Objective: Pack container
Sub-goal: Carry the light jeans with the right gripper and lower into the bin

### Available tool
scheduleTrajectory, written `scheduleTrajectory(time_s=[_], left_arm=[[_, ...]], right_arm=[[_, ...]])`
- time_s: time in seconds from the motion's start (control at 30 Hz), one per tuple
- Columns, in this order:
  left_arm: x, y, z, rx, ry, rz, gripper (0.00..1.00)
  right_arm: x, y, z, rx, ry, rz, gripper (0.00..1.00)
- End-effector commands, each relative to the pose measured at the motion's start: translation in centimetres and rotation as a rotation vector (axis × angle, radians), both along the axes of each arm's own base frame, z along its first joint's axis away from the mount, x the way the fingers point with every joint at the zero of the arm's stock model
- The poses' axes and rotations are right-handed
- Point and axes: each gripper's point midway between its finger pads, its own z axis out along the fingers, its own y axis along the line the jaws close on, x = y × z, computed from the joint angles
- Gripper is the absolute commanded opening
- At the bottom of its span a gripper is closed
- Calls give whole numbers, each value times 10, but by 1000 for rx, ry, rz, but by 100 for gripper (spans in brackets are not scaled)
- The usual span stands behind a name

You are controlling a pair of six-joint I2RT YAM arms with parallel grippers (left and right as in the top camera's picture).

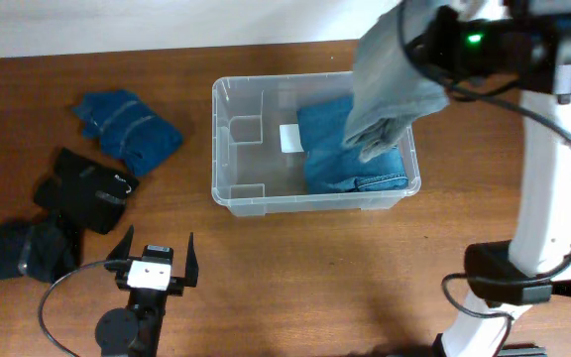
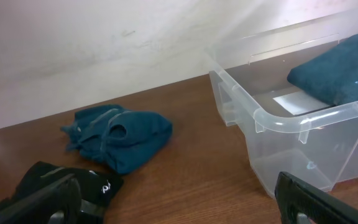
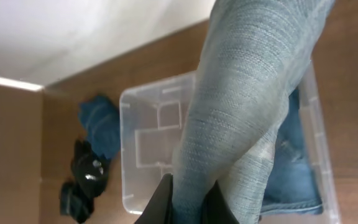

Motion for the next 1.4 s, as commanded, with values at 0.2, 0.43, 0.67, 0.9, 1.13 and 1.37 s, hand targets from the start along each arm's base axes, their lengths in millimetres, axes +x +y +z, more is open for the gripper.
scheduleTrajectory(time_s=[0.2, 0.43, 0.67, 0.9, 1.13, 1.37], left_arm=[[-1, -3, -1, 7, 7, -19, 99], [-1, -3, -1, 6, 7, -19, 99], [-1, -3, -1, 6, 7, -19, 99], [-1, -3, -1, 6, 7, -19, 99], [-1, -3, -1, 6, 7, -19, 99], [-1, -3, -1, 7, 8, -19, 99]], right_arm=[[5, 47, -57, -165, 57, 140, 4], [16, 74, -100, -139, 71, 274, 4], [22, 80, -109, -109, 70, 278, 4], [25, 81, -107, -46, 115, 154, 4], [25, 72, -113, -93, 130, 125, 4], [24, 69, -134, -149, 173, 165, 30]])
